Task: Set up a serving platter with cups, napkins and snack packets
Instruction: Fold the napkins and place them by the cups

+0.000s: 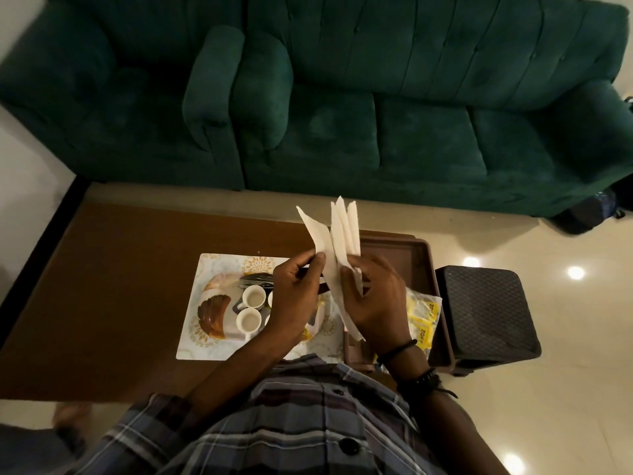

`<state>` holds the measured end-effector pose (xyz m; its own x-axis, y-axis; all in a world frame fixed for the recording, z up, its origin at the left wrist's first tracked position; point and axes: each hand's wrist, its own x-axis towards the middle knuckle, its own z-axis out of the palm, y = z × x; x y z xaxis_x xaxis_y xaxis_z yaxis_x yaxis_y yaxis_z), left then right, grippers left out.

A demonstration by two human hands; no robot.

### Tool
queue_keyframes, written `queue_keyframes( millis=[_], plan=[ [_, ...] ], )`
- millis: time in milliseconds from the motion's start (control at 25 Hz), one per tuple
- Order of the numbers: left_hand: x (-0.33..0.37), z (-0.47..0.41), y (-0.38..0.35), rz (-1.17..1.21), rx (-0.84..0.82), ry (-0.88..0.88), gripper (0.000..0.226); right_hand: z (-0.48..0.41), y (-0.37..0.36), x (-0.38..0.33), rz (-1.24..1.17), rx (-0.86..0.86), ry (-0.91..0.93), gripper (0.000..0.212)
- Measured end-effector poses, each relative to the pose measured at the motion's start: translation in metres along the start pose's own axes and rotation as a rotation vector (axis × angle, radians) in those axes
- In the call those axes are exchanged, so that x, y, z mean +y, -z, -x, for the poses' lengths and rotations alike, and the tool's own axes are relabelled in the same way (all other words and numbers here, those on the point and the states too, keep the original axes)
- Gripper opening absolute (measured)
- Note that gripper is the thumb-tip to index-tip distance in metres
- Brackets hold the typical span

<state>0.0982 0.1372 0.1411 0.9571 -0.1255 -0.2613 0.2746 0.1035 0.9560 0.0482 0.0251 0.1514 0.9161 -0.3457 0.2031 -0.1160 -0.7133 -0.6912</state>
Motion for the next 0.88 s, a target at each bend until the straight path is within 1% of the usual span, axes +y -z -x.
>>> queue_keyframes(
  millis=[80, 160, 240, 360, 480, 600, 720, 800, 880],
  plan=[
    [0.001, 0.0, 0.001, -0.025, 0.012, -0.025, 0.023, 0.0, 0.001, 0.0, -0.072, 0.068, -0.036, 0.025],
    [0.0, 0.0, 0.002, -0.082, 0.039, -0.039, 0.019, -0.001, 0.003, -0.001, -0.162, 0.103, -0.076, 0.031],
    [-0.002, 0.0, 0.004, -0.157, 0.068, -0.062, 0.013, -0.001, 0.005, 0.002, -0.184, 0.136, -0.078, 0.028],
    [-0.002, 0.0, 0.007, -0.284, 0.139, -0.145, 0.02, 0.0, 0.007, 0.005, -0.088, 0.142, -0.05, 0.015],
    [0.001, 0.002, 0.007, -0.347, 0.205, -0.214, 0.02, 0.003, 0.007, 0.001, 0.024, 0.144, 0.0, 0.019],
    [0.002, 0.003, 0.006, -0.4, 0.234, -0.253, 0.02, 0.005, 0.006, -0.007, 0.123, 0.058, 0.081, 0.026],
    [0.004, 0.004, 0.004, -0.377, 0.175, -0.287, 0.018, 0.007, 0.002, -0.015, 0.141, -0.091, 0.179, 0.03],
    [0.004, 0.005, 0.002, -0.297, 0.116, -0.248, 0.02, 0.009, 0.001, -0.017, 0.102, -0.162, 0.183, 0.037],
    [0.004, 0.005, 0.001, -0.18, 0.086, -0.138, 0.032, 0.009, 0.003, -0.017, 0.073, -0.158, 0.171, 0.042]
  ],
)
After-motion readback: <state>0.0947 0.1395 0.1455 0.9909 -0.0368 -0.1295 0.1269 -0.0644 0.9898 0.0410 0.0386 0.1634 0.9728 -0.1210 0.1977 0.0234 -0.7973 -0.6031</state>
